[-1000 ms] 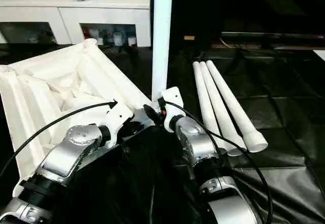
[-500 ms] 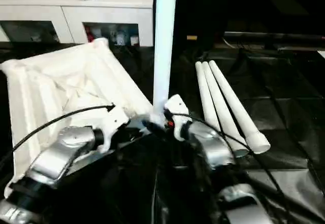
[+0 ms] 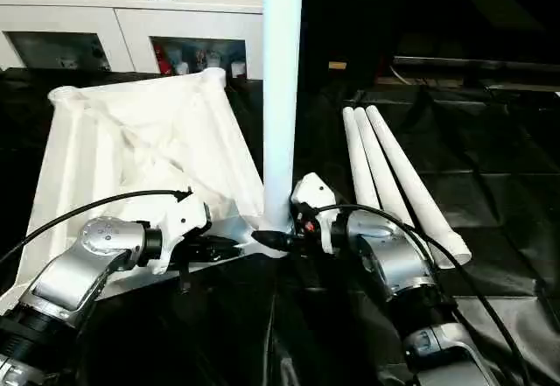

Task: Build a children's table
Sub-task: Rotate leg to tighten

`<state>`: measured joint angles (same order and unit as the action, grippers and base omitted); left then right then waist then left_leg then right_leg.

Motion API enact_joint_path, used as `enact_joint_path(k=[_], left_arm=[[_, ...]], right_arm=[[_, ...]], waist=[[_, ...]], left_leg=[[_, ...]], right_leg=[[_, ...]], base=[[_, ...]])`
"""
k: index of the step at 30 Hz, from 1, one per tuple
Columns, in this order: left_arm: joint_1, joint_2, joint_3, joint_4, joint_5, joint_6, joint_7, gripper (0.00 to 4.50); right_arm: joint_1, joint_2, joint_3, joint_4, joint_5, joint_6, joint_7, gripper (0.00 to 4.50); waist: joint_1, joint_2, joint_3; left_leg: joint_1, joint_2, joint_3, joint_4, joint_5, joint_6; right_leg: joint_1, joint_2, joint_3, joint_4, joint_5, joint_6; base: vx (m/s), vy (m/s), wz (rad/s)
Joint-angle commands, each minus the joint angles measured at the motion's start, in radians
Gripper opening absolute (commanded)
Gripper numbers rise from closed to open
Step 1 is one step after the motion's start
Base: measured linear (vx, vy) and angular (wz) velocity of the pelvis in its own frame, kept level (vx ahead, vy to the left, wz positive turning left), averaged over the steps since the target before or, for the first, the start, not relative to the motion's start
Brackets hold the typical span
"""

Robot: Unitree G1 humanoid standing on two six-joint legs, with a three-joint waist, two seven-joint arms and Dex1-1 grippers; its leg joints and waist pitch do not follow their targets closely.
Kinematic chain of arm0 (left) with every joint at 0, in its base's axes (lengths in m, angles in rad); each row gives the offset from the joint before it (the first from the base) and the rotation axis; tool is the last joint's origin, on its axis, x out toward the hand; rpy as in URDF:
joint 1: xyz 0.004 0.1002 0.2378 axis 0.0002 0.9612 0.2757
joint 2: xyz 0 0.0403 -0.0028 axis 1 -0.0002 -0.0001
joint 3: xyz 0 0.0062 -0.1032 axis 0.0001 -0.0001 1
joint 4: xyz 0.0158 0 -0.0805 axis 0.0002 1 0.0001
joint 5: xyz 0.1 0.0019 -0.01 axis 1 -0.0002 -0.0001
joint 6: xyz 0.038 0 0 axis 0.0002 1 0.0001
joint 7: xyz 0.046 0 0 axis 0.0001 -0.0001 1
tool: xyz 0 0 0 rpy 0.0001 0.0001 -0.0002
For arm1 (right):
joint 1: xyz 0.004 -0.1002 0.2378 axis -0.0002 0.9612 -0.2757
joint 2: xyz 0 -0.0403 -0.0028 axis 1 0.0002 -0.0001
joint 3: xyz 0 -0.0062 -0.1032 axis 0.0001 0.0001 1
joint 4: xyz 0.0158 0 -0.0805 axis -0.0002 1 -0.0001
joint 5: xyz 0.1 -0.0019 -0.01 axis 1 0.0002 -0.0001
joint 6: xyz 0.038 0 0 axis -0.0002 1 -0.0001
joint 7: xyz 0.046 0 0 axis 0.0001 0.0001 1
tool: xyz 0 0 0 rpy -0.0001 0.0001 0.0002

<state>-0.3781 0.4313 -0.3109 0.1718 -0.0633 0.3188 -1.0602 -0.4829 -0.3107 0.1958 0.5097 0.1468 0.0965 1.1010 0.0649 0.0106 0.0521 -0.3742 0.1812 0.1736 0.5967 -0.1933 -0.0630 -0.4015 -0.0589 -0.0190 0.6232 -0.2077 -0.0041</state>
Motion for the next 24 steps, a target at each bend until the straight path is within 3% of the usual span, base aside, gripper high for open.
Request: enact_joint_path(k=[1,4,7,9,13,16,17,19,22,24], left_arm=[[-0.016,-0.004,0.0,-0.018,-0.028,-0.032,-0.014,0.0],[-0.014,-0.015,0.004,-0.016,-0.022,-0.028,0.008,0.0],[-0.024,-0.052,0.014,0.002,0.001,-0.015,0.086,0.0],[-0.042,-0.098,0.029,0.026,0.029,0.002,0.183,0.0],[-0.056,-0.151,0.042,0.032,0.043,0.041,0.263,0.0],[-0.064,-0.179,0.045,0.033,0.051,0.056,0.305,0.0],[-0.071,-0.215,0.052,0.033,0.064,0.081,0.373,0.0],[-0.076,-0.256,0.064,0.04,0.083,0.098,0.456,0.0],[-0.074,-0.269,0.06,0.04,0.086,0.095,0.463,0.0],[-0.067,-0.273,0.052,0.031,0.086,0.092,0.455,0.0]], right_arm=[[0.014,0.001,0.035,-0.033,0.005,0.016,0.037,2.75],[0.022,0.018,0.041,-0.03,-0.003,0.017,0.014,2.73],[0.002,0.067,0.027,0.034,-0.052,0.006,-0.128,2.72],[-0.032,0.128,0.004,0.115,-0.092,0.017,-0.297,2.72],[-0.066,0.202,-0.043,0.178,-0.087,0.049,-0.464,2.72],[-0.085,0.238,-0.073,0.212,-0.076,0.072,-0.554,2.72],[-0.104,0.273,-0.092,0.248,-0.07,0.069,-0.622,2.72],[-0.114,0.298,-0.078,0.27,-0.094,0.023,-0.633,2.72],[-0.114,0.301,-0.073,0.275,-0.105,-0.016,-0.624,2.72],[-0.114,0.296,-0.089,0.27,-0.083,-0.021,-0.591,3.28]], waist=[[0.0,0.0,-0.064],[-0.001,0.0,-0.064],[-0.002,0.0,-0.062],[-0.014,0.001,-0.058],[-0.026,0.003,-0.057],[-0.029,0.005,-0.059],[-0.031,0.007,-0.061],[-0.029,0.008,-0.063],[-0.023,0.005,-0.067],[-0.022,0.002,-0.067]], left_leg=[[0.012,0.042,-0.008,-0.065,-0.13,0.067],[0.012,0.043,-0.009,-0.065,-0.13,0.065],[0.011,0.042,-0.009,-0.066,-0.138,0.053],[0.011,0.039,-0.011,-0.072,-0.185,0.014],[0.014,0.038,-0.014,-0.074,-0.22,-0.009],[0.013,0.038,-0.014,-0.073,-0.206,-0.007],[0.013,0.039,-0.012,-0.072,-0.189,-0.005],[0.013,0.039,-0.012,-0.07,-0.18,-0.001],[0.008,0.037,-0.01,-0.066,-0.136,0.029],[0.007,0.036,-0.009,-0.064,-0.121,0.047]], right_leg=[[0.052,-0.066,0.032,-0.064,-0.026,-0.271],[0.051,-0.067,0.032,-0.064,-0.03,-0.271],[0.05,-0.066,0.032,-0.066,-0.049,-0.269],[0.049,-0.068,0.032,-0.073,-0.143,-0.252],[0.046,-0.07,0.036,-0.08,-0.222,-0.226],[0.045,-0.067,0.036,-0.079,-0.195,-0.224],[0.045,-0.065,0.035,-0.075,-0.143,-0.236],[0.046,-0.066,0.034,-0.074,-0.111,-0.245],[0.052,-0.066,0.033,-0.068,-0.03,-0.253],[0.054,-0.065,0.033,-0.066,-0.004,-0.259]], base=[[0.0,0.0,0.0],[0.0,0.0,0.0],[0.0,0.0,0.0],[0.0,0.0,0.0],[0.0,0.0,0.0],[0.0,0.0,0.0],[0.0,0.0,0.0],[0.0,0.0,0.0],[0.0,0.0,0.0],[0.0,0.0,0.0]])
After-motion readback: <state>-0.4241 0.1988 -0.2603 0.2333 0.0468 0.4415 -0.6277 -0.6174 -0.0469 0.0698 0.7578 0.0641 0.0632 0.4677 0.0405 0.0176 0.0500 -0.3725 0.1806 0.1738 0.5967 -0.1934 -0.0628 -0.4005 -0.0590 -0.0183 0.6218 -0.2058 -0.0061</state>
